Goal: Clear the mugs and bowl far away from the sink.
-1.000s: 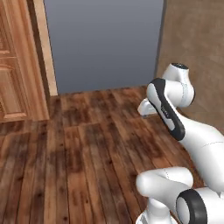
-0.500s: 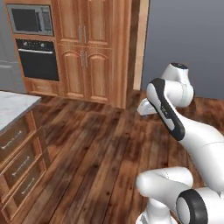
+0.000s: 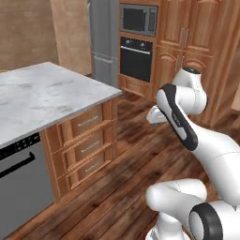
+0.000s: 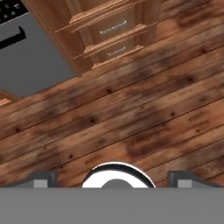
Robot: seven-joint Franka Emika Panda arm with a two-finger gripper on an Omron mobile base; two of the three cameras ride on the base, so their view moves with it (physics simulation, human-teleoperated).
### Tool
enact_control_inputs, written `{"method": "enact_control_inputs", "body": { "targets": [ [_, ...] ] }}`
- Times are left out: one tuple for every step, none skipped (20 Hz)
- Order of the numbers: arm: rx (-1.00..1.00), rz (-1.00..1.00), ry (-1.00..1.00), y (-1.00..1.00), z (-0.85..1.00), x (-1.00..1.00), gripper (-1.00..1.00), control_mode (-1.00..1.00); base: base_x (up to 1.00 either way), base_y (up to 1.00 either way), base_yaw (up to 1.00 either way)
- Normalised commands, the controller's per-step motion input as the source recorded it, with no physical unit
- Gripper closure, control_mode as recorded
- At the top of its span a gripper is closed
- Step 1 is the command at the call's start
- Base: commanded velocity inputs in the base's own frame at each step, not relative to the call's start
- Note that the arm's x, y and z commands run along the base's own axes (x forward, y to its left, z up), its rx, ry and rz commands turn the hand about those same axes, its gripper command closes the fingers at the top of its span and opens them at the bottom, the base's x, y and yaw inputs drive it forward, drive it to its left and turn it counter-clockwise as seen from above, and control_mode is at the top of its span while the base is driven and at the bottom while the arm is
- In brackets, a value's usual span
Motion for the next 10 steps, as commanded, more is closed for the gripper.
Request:
{"method": "enact_control_inputs", "body": {
  "targets": [
    [0.00, 0.00, 0.00, 0.00, 0.00, 0.00, -1.00, 1.00, -0.02, 0.00, 0.70],
    [0.00, 0.00, 0.00, 0.00, 0.00, 0.00, -1.00, 1.00, 0.00, 0.00, 0.69],
    [0.00, 0.00, 0.00, 0.00, 0.00, 0.00, -1.00, 1.00, 0.00, 0.00, 0.67],
    [0.00, 0.00, 0.00, 0.00, 0.00, 0.00, -1.00, 1.00, 0.00, 0.00, 0.66],
    [0.00, 0.00, 0.00, 0.00, 0.00, 0.00, -1.00, 1.00, 0.01, 0.00, 0.64],
    [0.00, 0.00, 0.00, 0.00, 0.00, 0.00, -1.00, 1.00, 0.05, 0.02, 0.62],
    [0.00, 0.00, 0.00, 0.00, 0.00, 0.00, -1.00, 1.00, 0.18, 0.16, 0.58],
    [0.00, 0.00, 0.00, 0.00, 0.00, 0.00, -1.00, 1.00, 0.19, 0.33, 0.55],
    [0.00, 0.00, 0.00, 0.00, 0.00, 0.00, -1.00, 1.00, 0.31, 0.59, 0.50],
    [0.00, 0.00, 0.00, 0.00, 0.00, 0.00, -1.00, 1.00, 0.43, 0.73, 0.45]
  ]
}}
